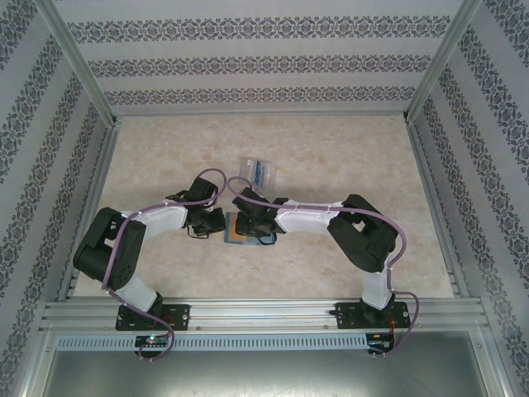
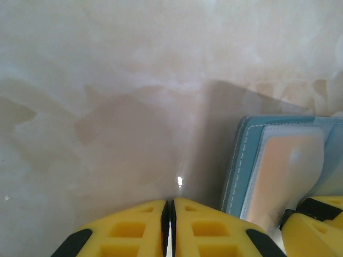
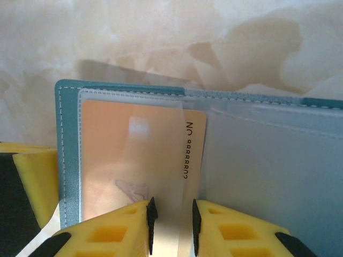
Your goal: Put the credit cards into the card holder
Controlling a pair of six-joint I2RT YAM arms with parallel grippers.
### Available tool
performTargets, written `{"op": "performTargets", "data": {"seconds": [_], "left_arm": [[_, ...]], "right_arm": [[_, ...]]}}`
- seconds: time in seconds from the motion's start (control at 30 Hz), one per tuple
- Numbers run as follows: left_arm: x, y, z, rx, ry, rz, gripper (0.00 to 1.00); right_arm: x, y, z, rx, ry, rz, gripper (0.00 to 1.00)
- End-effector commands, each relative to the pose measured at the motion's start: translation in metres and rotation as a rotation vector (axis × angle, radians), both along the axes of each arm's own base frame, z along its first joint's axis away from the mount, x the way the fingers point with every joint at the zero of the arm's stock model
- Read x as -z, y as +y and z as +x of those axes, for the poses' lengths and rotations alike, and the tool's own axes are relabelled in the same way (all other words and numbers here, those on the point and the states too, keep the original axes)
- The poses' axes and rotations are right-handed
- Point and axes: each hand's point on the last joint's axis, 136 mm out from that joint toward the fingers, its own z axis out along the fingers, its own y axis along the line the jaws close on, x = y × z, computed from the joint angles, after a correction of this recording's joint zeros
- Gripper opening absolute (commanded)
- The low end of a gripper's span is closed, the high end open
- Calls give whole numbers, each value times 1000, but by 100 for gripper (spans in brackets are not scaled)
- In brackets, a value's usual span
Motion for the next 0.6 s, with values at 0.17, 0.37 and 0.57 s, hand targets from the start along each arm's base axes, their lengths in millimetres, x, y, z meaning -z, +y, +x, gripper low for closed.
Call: {"op": "performTargets", "data": {"seconds": [0.17,0.37,0.57], "left_arm": [[9,-38,-6,84,5,-141,20],[0,-35,-2,78,-22,-125,24],[-2,-36,-1,74,-24,-131,23]], "right_arm": [[-7,-6,-3,-5,-32,10,31],[-29,-26,-5,11,-92,-1,34],[-37,-44,-12,36,-95,-25,37]]}}
